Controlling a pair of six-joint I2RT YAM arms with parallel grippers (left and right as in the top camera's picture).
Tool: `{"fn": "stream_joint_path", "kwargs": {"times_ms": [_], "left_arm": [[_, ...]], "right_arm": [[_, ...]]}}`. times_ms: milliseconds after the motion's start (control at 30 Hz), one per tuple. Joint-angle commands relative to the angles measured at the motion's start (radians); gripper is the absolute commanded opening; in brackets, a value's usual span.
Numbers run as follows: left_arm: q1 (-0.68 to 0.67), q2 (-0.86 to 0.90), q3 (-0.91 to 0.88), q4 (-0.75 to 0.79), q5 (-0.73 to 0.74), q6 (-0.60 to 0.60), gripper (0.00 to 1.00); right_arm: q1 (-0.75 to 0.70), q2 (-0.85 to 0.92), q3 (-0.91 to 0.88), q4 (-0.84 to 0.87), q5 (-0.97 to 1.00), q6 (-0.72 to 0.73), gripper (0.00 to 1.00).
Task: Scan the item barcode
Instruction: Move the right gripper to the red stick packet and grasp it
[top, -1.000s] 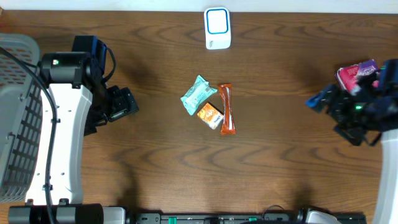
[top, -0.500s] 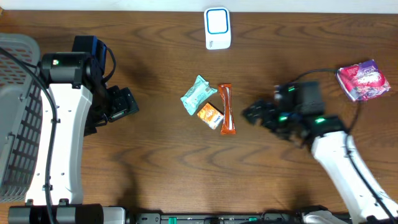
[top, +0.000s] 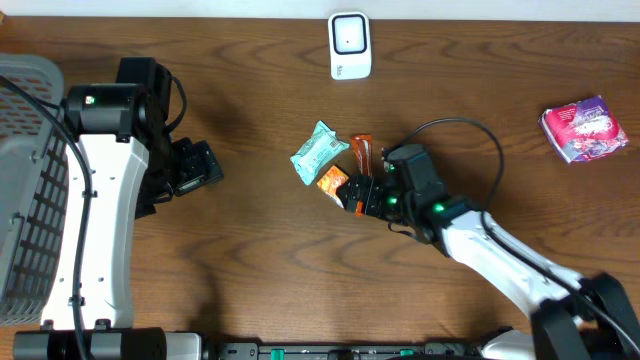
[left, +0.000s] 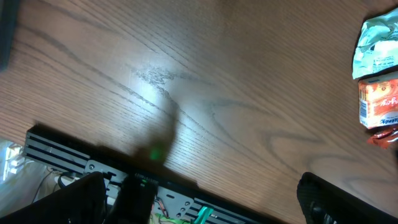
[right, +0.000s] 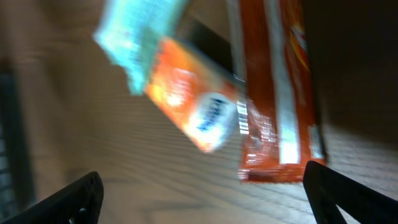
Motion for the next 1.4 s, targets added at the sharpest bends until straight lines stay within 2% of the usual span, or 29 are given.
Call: {"fn": "stream_joint_path", "kwargs": {"times_ms": [0, 333, 900, 967, 1100, 1267, 1367], "left_arm": [[0.002, 0.004, -0.002, -0.002, -0.016, -0.005, 0.98], [0.002, 0.004, -0.002, -0.002, -0.016, -0.005, 0.98], [0.002, 0.004, -0.002, -0.002, -0.016, -0.005, 0.98], [0.002, 0.004, -0.002, -0.002, -0.016, -0.005, 0.98], [0.002, 0.004, -0.002, -0.002, -0.016, -0.005, 0.98], [0.002, 0.004, -0.002, -0.002, -0.016, -0.005, 0.98], [0.002, 0.004, -0.002, -0.002, -0.016, -0.005, 0.98]], "right_arm": [[0.027, 0.065, -0.002, 0.010, 0.023, 0.034, 0.99], [0.033, 0.077, -0.002, 0.009, 0.083, 0.032, 0.99], [0.033, 0.074, -0.002, 0.011, 0.077, 0.017, 0.99], [0.027, 0.064, -0.002, 0.033, 0.053, 0.004, 0.99], [-0.053, 0.005, 0.002, 0.211, -0.027, -0.171, 0.99], [-0.130, -0.021, 0.002, 0.343, 0.003, -0.173, 0.99], [-0.142, -0.012, 0.002, 0.346, 0.081, -0.174, 0.99]]}}
